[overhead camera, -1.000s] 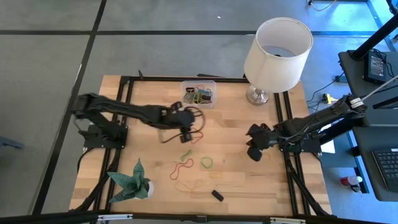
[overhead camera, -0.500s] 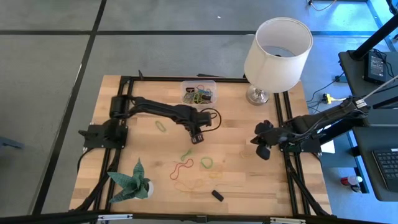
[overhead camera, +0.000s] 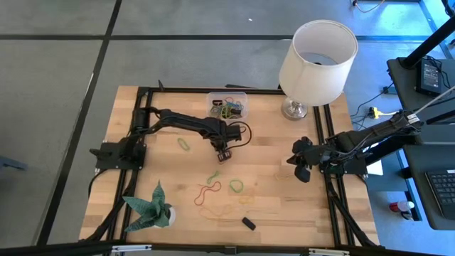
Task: Pick and place rubber bands into bin
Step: Put the red rubber band into the transparent bin
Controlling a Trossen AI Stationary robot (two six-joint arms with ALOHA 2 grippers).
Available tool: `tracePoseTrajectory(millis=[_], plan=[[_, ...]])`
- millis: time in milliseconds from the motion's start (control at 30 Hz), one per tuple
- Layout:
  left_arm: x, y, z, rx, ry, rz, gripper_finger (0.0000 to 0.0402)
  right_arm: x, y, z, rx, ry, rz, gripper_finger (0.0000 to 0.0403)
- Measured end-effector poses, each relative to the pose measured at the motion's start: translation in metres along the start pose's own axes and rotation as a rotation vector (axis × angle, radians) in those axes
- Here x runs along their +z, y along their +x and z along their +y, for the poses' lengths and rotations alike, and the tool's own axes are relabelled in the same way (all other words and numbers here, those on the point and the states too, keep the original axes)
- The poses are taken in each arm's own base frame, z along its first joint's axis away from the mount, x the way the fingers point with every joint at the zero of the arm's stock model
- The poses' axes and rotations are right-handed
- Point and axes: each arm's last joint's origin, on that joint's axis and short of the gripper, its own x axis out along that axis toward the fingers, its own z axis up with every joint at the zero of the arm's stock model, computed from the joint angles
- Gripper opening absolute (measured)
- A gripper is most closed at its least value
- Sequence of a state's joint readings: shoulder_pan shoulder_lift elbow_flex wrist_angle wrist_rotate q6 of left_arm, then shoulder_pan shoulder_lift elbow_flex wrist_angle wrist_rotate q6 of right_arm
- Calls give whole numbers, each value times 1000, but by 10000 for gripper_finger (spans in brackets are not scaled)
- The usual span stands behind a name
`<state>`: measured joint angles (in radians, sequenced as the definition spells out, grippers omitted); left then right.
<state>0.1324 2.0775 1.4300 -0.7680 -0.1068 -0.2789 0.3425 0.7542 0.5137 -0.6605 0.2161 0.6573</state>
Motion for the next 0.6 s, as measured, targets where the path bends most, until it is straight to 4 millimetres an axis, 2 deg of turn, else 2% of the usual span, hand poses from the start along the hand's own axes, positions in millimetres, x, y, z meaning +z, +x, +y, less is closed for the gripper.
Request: tracePoseTrajectory(millis=[133,400,500,600], plan=[[-5,-18,-3,-3,-15,24,2,0,0,0,3,-12,-5,7],[11,-121,10,-11,-49,-182,2,2,0,0,-31,-5,-48,8],[14,-165,23,55,-51,-306,2,6,0,0,-43,10,-93,8],[22,-189,42,155,-21,-403,2,12,0,0,-40,43,-147,5]])
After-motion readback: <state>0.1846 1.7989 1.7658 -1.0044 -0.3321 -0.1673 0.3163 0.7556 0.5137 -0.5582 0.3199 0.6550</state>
